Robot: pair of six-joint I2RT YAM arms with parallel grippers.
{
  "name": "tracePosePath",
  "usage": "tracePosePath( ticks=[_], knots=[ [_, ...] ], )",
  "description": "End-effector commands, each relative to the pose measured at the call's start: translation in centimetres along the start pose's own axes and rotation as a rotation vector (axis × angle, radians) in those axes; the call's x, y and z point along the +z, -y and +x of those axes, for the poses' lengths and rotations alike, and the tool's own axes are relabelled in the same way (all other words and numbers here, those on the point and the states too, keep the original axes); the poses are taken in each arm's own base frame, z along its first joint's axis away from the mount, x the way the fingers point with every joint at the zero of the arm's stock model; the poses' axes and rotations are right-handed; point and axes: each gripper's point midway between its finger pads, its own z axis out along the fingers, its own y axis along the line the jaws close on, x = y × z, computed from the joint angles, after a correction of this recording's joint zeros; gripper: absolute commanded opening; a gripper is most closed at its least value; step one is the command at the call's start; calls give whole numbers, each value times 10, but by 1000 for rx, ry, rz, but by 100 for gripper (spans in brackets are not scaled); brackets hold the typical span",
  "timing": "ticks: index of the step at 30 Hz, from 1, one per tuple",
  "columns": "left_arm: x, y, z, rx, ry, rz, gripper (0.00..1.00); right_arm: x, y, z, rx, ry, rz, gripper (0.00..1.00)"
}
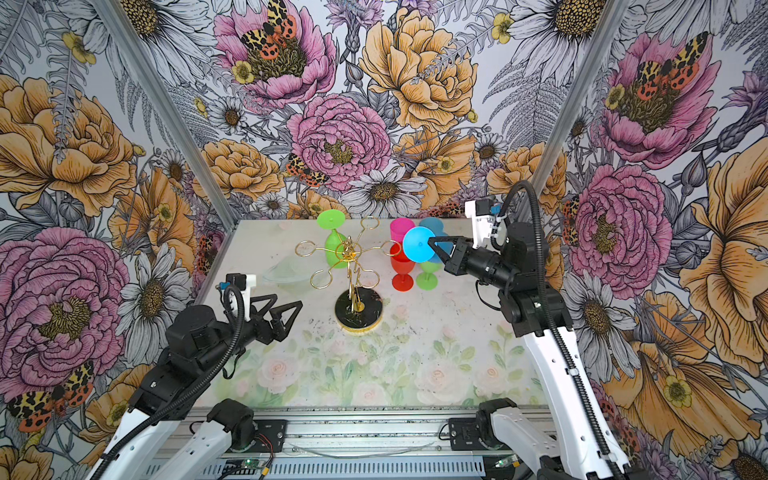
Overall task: Take the wine glass off the wine glass rack
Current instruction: 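Slide the light blue glass off the rack arm with the right gripper, then carry the light blue glass toward the left gripper while the left gripper approaches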
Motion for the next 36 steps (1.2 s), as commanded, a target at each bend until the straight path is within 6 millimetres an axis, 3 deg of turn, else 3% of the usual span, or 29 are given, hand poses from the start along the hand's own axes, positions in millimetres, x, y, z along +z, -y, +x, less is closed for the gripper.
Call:
tracePosePath(
  ticks=[1,10,19,28,36],
  knots=[
    [-5,40,-3,-126,-56,206,95,-4,6,39,-53,-102,22,0],
    [-16,120,4,-170,-107,482,87,-9,-25,118,-105,-277,-112,0],
    [7,171,34,-184,-205,634,71,-10,-49,158,-117,-376,-198,0],
    [23,181,50,-182,-262,638,56,-1,-80,175,-142,-418,-317,0],
    [15,187,56,-196,-281,698,46,13,-81,173,-157,-413,-306,0]
  ],
)
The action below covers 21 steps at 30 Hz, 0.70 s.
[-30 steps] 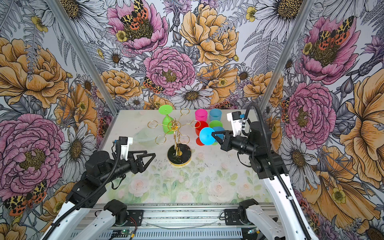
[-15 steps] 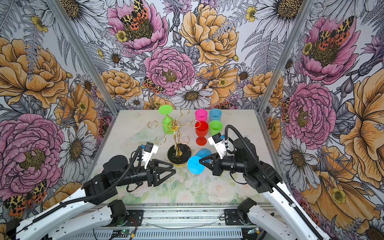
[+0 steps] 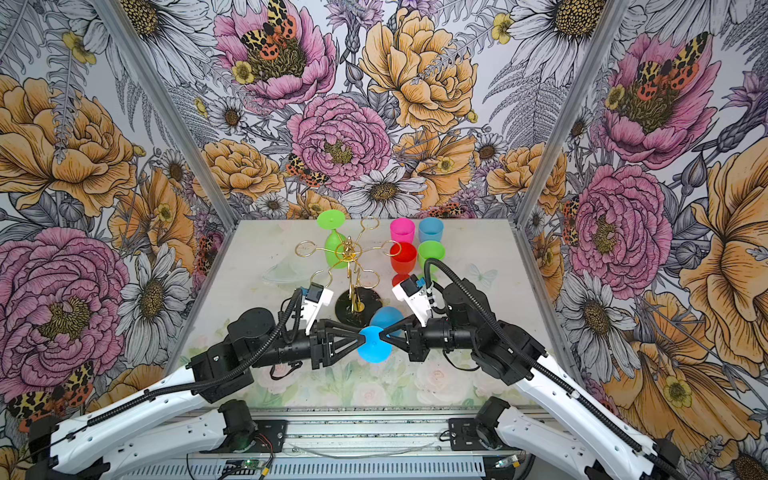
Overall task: Take the wine glass off the wine glass rack
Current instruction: 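Carry the light blue glass toward the left gripper while the left gripper approaches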
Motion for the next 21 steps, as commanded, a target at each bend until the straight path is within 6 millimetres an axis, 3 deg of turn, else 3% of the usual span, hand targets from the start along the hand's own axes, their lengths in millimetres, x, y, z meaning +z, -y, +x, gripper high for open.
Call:
tracePosePath(
  ticks=[1,8,21],
  knots=[
    [-3,11,5,12,-3,59,45,-1,-3,-17,-38,62,9,0],
    [-9,11,13,13,-9,72,30,1,-4,-23,-32,72,7,0],
    [-15,19,18,17,-19,120,11,10,3,-22,-11,45,16,0]
  ],
)
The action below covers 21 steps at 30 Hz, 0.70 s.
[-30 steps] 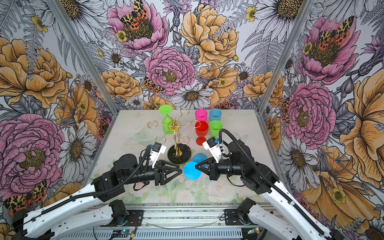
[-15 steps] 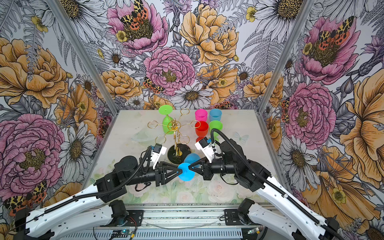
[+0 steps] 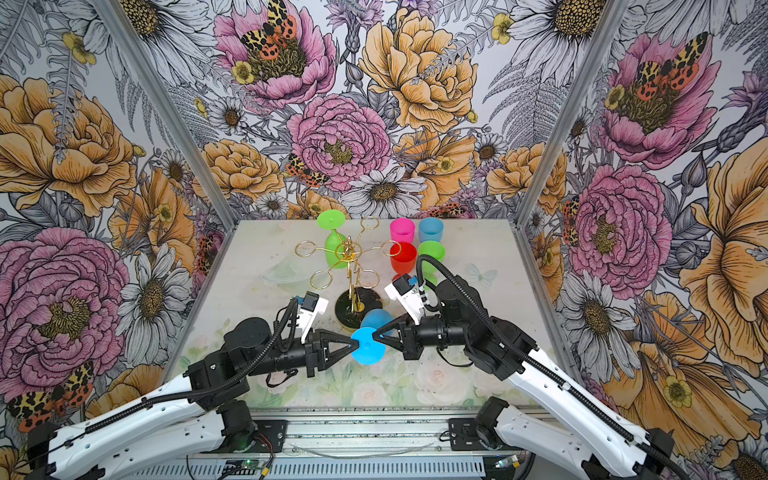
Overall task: Take the wine glass off the wine glass rack
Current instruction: 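Carry the light blue glass toward the left gripper while the left gripper approaches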
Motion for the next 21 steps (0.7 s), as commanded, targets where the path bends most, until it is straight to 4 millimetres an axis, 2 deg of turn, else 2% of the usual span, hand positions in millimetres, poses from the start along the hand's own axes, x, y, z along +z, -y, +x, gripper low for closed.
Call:
tracePosePath(
  ticks=[1,5,12,18,21],
  knots=[
    [-5,28,1,24,-16,121,9,0,9,-19,-14,63,64,0],
    [-5,28,1,27,-13,123,5,1,10,-17,-10,59,64,0],
    [-6,28,4,28,-24,131,0,-4,12,-18,-7,75,85,33],
    [-9,30,15,28,-73,146,0,-21,12,-21,-1,133,119,47],
    [-12,28,22,58,-108,134,0,-30,32,-19,50,157,210,56]
  ],
)
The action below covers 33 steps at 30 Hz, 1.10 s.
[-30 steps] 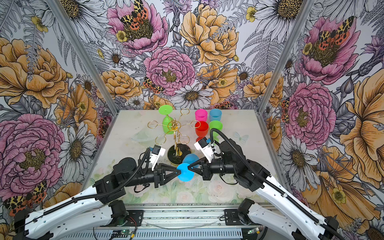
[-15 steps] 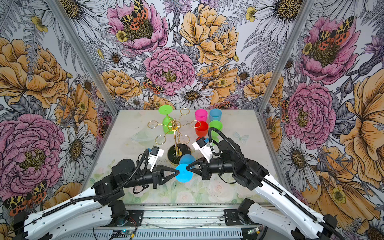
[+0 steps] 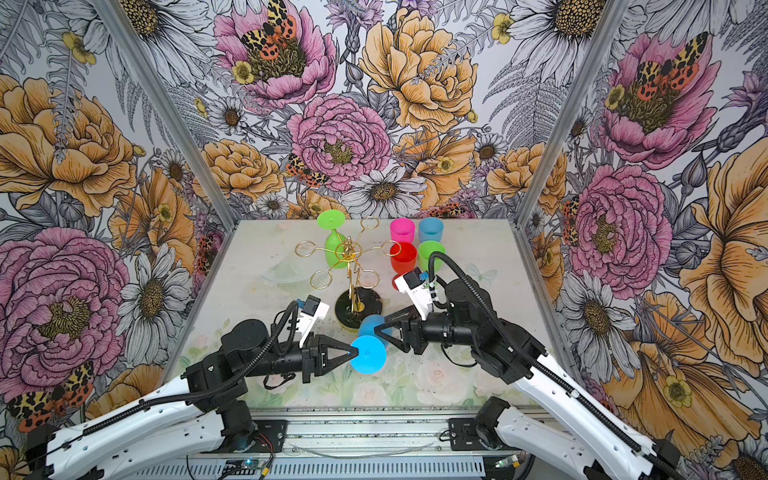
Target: Take the wine glass off the wine glass rack
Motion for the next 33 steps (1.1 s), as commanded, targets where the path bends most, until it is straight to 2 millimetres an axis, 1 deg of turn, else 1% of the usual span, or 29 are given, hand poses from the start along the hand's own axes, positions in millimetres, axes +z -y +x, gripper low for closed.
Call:
tracePosePath(
  ticks=[1,5,8,11,14,17,19,22,24,28,31,33],
  knots=[
    [-6,11,13,66,-63,40,0,-9,29,0,59,35,137,57],
    [-11,8,21,164,-121,-25,0,-13,63,13,171,18,241,59],
    [-11,20,29,278,-183,-21,0,-14,82,23,238,2,293,63],
    [-7,29,42,419,-252,-34,0,-13,93,30,291,-11,309,68],
    [-3,32,55,603,-291,-68,0,-10,96,31,317,-26,300,70],
    [0,26,58,782,-285,-153,0,-7,94,28,315,-45,278,71],
    [0,21,57,905,-271,-217,0,-6,93,24,304,-47,276,71],
    [-4,8,52,1075,-257,-329,0,-3,87,18,290,-59,248,70],
    [-7,2,50,1162,-262,-376,0,0,84,14,286,-70,224,68],
    [-12,-5,54,1283,-284,-402,0,3,79,6,269,-80,195,66],
    [-15,-17,56,1367,-310,-458,0,4,79,-3,251,-69,205,66],
    [-17,-25,61,1441,-338,-489,0,3,79,-11,234,-59,213,65]
  ],
)
